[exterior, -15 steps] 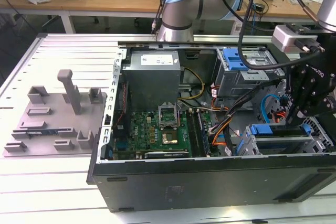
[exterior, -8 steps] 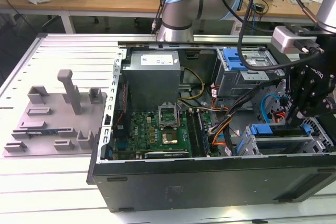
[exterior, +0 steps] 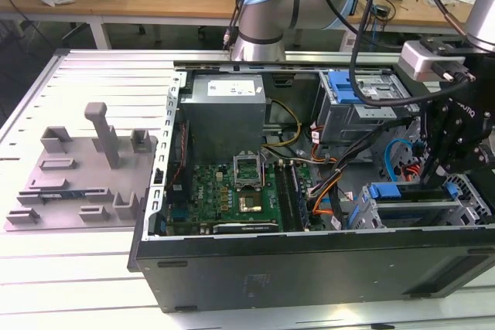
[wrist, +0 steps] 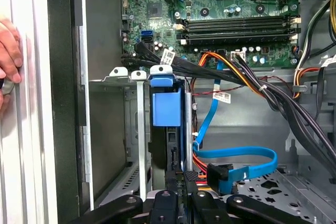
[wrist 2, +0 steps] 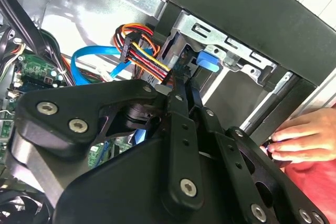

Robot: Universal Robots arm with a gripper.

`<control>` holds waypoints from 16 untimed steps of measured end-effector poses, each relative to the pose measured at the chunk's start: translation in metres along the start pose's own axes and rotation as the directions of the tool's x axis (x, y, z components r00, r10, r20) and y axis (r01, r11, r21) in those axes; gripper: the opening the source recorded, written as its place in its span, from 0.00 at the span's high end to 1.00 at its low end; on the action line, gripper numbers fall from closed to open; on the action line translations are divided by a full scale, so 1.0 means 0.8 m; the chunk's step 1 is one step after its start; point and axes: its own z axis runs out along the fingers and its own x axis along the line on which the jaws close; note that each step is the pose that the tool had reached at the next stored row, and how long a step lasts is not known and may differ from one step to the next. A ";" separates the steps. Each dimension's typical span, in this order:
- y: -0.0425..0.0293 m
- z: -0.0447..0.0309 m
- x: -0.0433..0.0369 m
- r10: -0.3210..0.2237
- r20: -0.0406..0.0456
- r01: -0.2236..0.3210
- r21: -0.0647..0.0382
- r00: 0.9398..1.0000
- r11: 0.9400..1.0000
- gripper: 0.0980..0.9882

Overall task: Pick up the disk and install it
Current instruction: 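Insert the first disk wire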

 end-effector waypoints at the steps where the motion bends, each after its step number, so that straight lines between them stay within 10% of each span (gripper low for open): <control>1: 0.0000 0.0003 0.000 0.000 0.000 0.000 0.000 1.000 1.000 0.93; 16: 0.0001 0.0069 0.000 0.000 0.000 0.000 0.000 1.000 1.000 0.93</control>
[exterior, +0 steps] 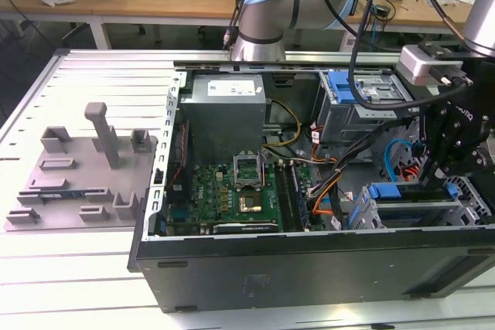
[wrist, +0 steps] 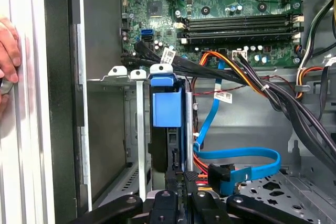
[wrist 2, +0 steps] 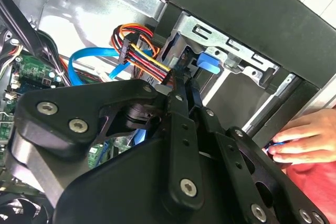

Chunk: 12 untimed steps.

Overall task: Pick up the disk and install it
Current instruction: 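Insert the first disk wire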

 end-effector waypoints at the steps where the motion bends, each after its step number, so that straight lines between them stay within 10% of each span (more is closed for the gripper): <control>1: 0.0000 0.0000 0.000 0.000 0.000 0.000 0.000 1.000 1.000 0.93; 9: 0.0005 0.0023 0.001 0.000 0.003 0.000 -0.001 1.000 1.000 0.91; 12: 0.0004 -0.0041 0.002 0.000 0.000 0.000 0.000 1.000 1.000 0.71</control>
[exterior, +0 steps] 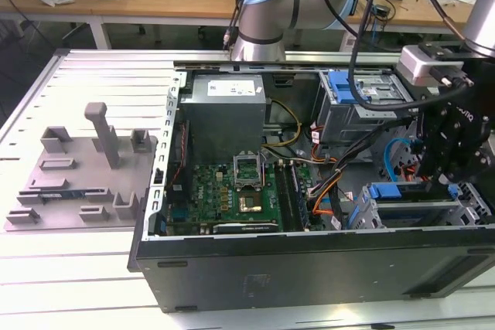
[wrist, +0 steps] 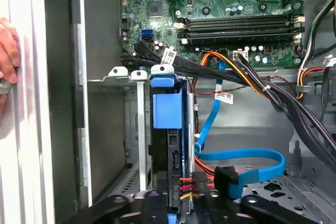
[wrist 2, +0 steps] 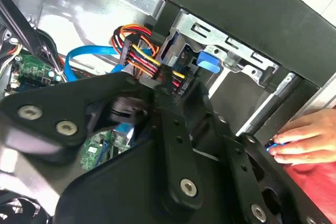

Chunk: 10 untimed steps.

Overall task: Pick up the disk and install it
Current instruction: 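Insert the first disk wire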

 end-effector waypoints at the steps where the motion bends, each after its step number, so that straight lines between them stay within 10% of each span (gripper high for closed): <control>1: -0.0001 -0.0032 0.000 0.000 0.000 0.000 0.000 1.000 1.000 0.71; 3: -0.0003 -0.0102 0.001 0.000 -0.001 0.000 0.000 1.000 1.000 0.57; 10: -0.0011 -0.0429 0.006 0.000 -0.001 0.000 0.000 1.000 1.000 0.57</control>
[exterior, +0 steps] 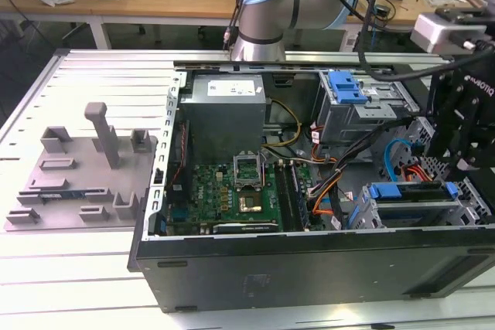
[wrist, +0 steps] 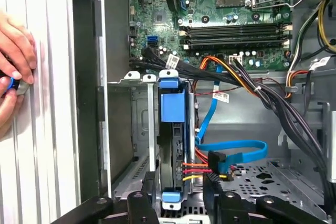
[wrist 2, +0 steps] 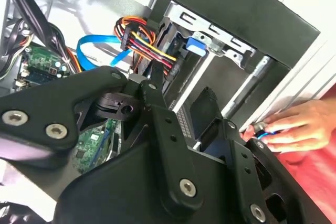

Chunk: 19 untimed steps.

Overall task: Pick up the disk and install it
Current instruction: 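Insert the first disk wire, then insert the second disk wire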

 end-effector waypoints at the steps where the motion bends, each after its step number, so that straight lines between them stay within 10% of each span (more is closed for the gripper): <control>1: 0.0000 -0.0021 0.000 0.000 0.000 0.000 0.000 1.000 1.000 0.57; 19: -0.0005 -0.0199 0.003 0.000 0.003 0.000 0.001 1.000 1.000 0.57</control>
